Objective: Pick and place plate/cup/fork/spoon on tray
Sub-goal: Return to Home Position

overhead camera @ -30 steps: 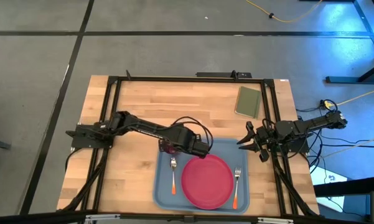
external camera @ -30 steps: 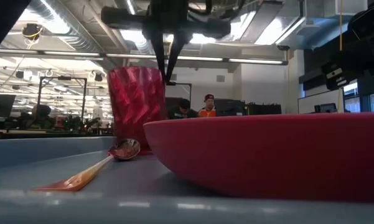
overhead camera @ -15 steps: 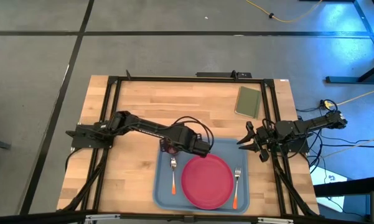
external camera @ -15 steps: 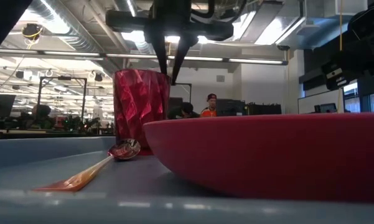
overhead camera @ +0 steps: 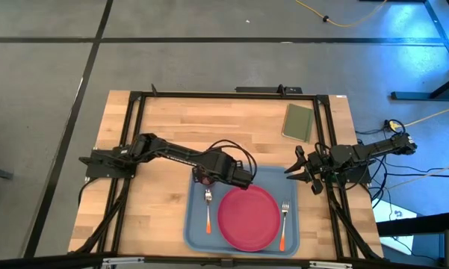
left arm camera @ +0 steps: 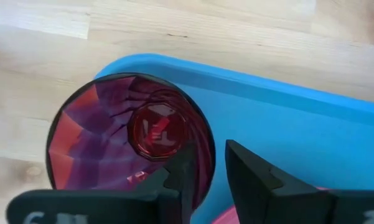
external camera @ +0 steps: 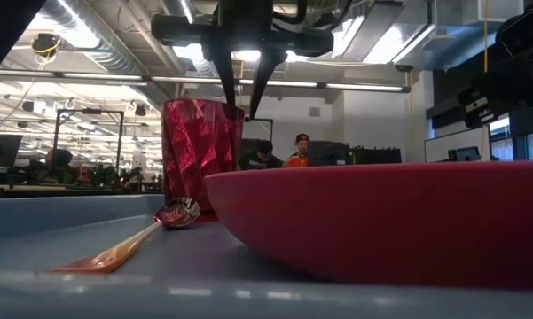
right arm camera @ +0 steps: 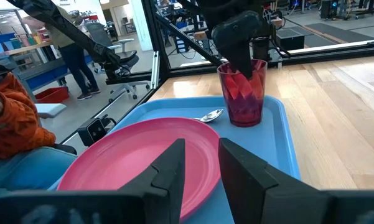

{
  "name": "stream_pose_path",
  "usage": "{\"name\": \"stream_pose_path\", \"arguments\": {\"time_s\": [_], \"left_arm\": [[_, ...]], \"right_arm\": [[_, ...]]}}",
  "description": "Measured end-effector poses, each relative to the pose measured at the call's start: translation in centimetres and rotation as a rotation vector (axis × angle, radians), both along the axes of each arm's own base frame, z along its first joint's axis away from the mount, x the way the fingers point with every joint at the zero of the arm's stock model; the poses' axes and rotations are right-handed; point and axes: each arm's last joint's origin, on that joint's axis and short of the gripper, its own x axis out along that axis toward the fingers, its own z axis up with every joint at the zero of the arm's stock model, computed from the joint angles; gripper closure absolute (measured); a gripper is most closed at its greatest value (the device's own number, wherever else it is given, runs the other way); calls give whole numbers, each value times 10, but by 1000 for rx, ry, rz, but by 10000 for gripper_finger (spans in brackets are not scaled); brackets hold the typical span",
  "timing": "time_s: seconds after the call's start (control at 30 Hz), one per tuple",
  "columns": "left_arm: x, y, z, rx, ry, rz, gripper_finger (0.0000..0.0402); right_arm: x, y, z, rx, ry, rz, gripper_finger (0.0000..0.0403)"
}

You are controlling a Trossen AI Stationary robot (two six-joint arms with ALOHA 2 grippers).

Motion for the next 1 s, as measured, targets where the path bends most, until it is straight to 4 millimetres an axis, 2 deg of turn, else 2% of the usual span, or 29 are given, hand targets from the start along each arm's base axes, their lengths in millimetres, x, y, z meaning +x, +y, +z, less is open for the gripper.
{"name": "stream_pose_path", "arguments": {"time_s": [0.17, 0.4, 0.5, 0.67, 0.87, 1.0], "left_arm": [[-3, 1, 8, 13, -7, -1, 318], [-9, -2, 44, 145, -90, -35, 321], [-10, -5, 60, 306, -128, -144, 319], [-13, -19, 71, 683, -42, -401, 321], [-24, -55, 77, 981, 55, -611, 318], [-35, -81, 83, 1210, 71, -661, 318]], "right_arm": [[0, 0, 0, 0, 0, 0, 301], [0, 0, 0, 0, 0, 1, 301], [0, 0, 0, 0, 0, 0, 301], [0, 0, 0, 0, 0, 0, 301], [0, 0, 0, 0, 0, 0, 301], [0, 0, 0, 0, 0, 0, 301]]}}
